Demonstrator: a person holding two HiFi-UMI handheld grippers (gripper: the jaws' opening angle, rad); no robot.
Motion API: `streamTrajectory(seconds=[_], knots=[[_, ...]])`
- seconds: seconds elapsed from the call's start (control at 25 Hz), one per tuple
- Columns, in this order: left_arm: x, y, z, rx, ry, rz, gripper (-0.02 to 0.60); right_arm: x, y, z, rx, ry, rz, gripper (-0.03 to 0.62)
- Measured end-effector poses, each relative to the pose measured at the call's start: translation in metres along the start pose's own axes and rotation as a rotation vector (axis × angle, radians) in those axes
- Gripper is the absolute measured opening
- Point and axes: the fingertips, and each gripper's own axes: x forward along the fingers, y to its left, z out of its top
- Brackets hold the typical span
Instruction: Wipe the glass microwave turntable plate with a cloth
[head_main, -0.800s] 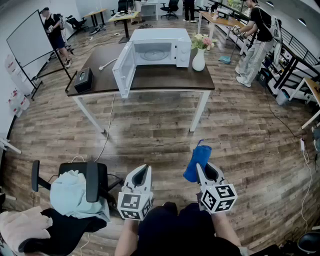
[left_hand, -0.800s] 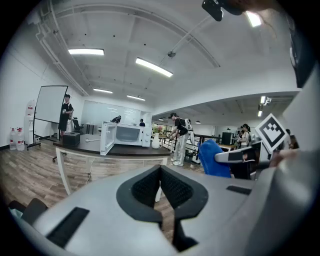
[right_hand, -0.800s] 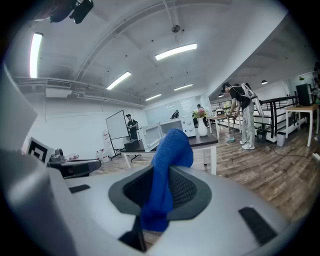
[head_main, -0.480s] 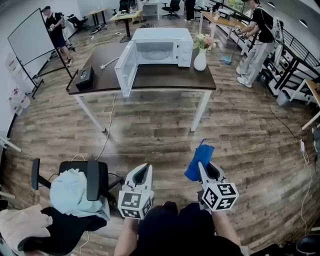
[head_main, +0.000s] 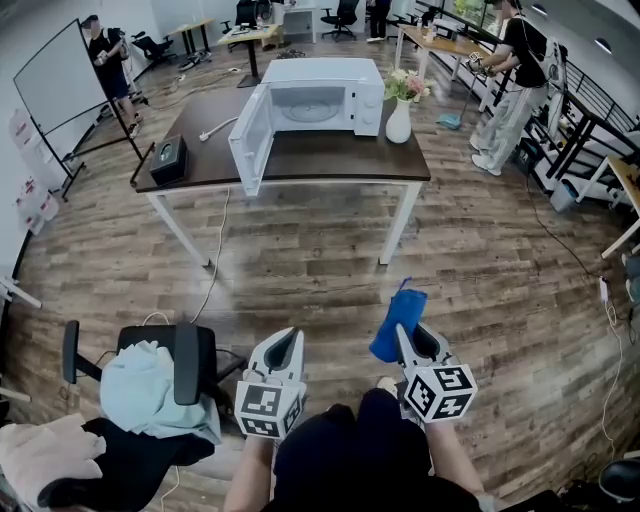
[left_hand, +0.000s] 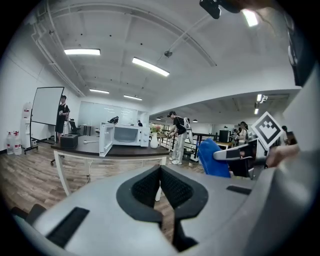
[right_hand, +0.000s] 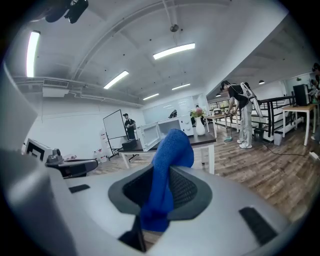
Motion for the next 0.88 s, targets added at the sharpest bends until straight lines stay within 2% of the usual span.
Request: streamTrajectory(seconds=[0.2,0.44,0.88], knots=[[0.004,0.004,-0.001,-0.016,-0.002,0.007,0.003,0.008,0.0,-0.004,0.011,0.027,0.011,0.074],[0.025,0.023,0.0,-0.021,0.012,0.032,0.003,0.042,-0.002,-0.001,0.024,0.054,0.035,0.074],[0.12,0.093,0.04,-0.013,0.014,0.039,0.002,0.149,-0.022,0.044,0.04,0.074,0.037,0.074]])
